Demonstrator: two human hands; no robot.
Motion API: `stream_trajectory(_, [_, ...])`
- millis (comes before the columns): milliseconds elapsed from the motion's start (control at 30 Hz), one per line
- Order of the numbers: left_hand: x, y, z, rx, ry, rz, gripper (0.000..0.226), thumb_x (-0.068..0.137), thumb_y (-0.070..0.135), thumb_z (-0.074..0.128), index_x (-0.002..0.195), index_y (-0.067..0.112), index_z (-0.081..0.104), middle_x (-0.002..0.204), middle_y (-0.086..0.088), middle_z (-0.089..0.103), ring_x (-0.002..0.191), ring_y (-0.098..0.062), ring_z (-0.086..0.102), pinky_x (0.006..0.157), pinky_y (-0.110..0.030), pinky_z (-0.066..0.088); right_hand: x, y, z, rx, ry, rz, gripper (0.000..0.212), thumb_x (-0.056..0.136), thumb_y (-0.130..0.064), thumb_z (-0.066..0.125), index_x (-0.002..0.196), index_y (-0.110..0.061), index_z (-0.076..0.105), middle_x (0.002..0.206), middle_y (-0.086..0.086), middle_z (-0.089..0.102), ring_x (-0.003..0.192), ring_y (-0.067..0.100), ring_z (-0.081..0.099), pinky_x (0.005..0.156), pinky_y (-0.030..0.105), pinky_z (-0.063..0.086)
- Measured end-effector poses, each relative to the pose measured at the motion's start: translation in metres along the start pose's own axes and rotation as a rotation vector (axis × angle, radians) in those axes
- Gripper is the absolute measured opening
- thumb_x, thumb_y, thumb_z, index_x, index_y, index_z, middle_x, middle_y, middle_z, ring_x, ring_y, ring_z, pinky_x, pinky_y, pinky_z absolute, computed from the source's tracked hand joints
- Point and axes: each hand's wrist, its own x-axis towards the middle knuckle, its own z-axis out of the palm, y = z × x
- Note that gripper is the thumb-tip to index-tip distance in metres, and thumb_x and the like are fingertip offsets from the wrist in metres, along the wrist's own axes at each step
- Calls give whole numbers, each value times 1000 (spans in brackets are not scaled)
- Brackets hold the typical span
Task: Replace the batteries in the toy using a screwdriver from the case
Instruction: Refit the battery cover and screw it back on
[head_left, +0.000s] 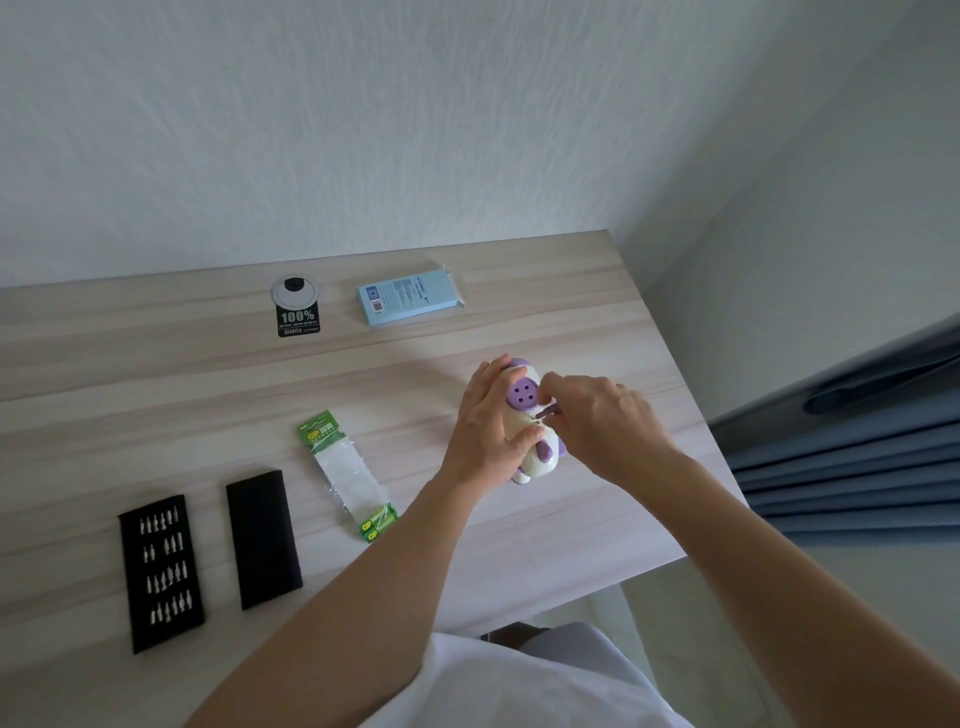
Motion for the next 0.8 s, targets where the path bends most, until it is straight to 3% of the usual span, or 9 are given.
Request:
stream_trajectory(67, [1, -1, 1, -3, -8, -16, 69, 77, 23, 77, 139, 28, 47, 149, 27, 27, 148, -12, 17, 99, -57, 50, 1, 1, -1, -81, -13, -5, 12, 100, -31, 53, 102, -20, 54, 83, 0, 62, 77, 28, 61, 69, 36, 52])
stream_trajectory(167, [1, -1, 1, 11, 5, -8, 69, 77, 21, 77, 139, 28, 47, 152, 19, 28, 149, -13, 19, 107, -52, 45, 7, 0, -3, -157, -23, 70, 37, 101, -48, 48, 94, -14, 59, 78, 3, 59, 74, 27, 57, 66, 33, 46])
stream_trajectory(267, [-1, 0, 0, 3, -1, -18, 70, 77, 21, 77, 139, 30, 45, 151, 25, 26, 148, -12, 18, 107, -51, 46, 6, -3, -4, -123, -37, 166, 53, 100, -58, 40, 85, -11, 62, 70, 2, 50, 71, 27, 52, 63, 31, 38])
stream_trajectory(333, [-1, 0, -1, 3, -8, -20, 70, 78, 21, 77, 140, 30, 45, 145, 31, 24, 148, -11, 17, 104, -53, 48, 2, -2, -2, -83, -17, 128, 45, 100, -54, 43, 91, -14, 61, 78, 2, 59, 74, 28, 56, 65, 31, 42])
stream_trajectory(400, [-1, 1, -2, -2, -19, -33, 69, 79, 21, 77, 139, 31, 46, 143, 35, 23, 148, -10, 16, 97, -57, 51, 0, 1, 1, -28, 7, 64, 24, 101, -40, 47, 101, -18, 56, 86, -1, 63, 79, 29, 60, 67, 33, 45])
stream_trajectory(467, [-1, 3, -2, -7, -28, -50, 68, 79, 21, 77, 139, 32, 46, 144, 36, 23, 148, -8, 15, 92, -59, 53, 0, 3, 2, -56, 8, 29, 15, 101, -33, 46, 100, -19, 51, 82, 0, 61, 76, 30, 59, 65, 33, 44])
stream_trajectory(700, [-1, 5, -3, 3, -32, -56, 68, 80, 23, 76, 140, 31, 46, 146, 34, 23, 147, -6, 14, 90, -59, 53, 5, 0, -2, -86, 3, 73, 28, 97, -41, 56, 92, -16, 68, 83, 6, 64, 74, 30, 58, 64, 31, 45])
stream_trajectory(800, [-1, 5, -3, 10, -30, -50, 68, 80, 23, 77, 140, 30, 45, 149, 31, 23, 147, -7, 15, 92, -59, 53, 5, 1, -3, -84, 2, 49, 26, 98, -41, 54, 95, -18, 66, 84, 6, 64, 76, 31, 60, 66, 32, 47])
